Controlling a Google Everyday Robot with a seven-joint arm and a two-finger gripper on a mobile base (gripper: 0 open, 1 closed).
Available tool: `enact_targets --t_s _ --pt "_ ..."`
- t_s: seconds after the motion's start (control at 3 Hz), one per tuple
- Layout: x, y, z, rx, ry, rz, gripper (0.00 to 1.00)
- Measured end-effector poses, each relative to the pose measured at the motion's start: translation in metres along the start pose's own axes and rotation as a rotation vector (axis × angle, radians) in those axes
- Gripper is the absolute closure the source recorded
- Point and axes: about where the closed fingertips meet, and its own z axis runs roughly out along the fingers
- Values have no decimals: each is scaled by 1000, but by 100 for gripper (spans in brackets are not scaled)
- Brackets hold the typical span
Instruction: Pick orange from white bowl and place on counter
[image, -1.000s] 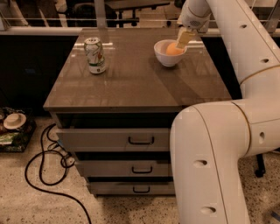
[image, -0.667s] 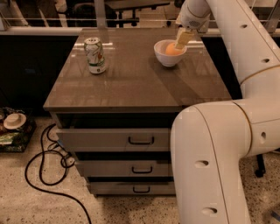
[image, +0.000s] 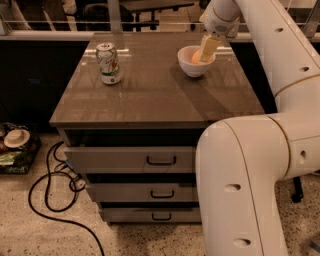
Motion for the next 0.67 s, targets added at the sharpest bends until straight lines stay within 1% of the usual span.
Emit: enact_targets --t_s 0.33,0.67 --pt "-1 8 2 -31 -7 -21 16" --pt "2 11 -1 -47 5 -56 17"
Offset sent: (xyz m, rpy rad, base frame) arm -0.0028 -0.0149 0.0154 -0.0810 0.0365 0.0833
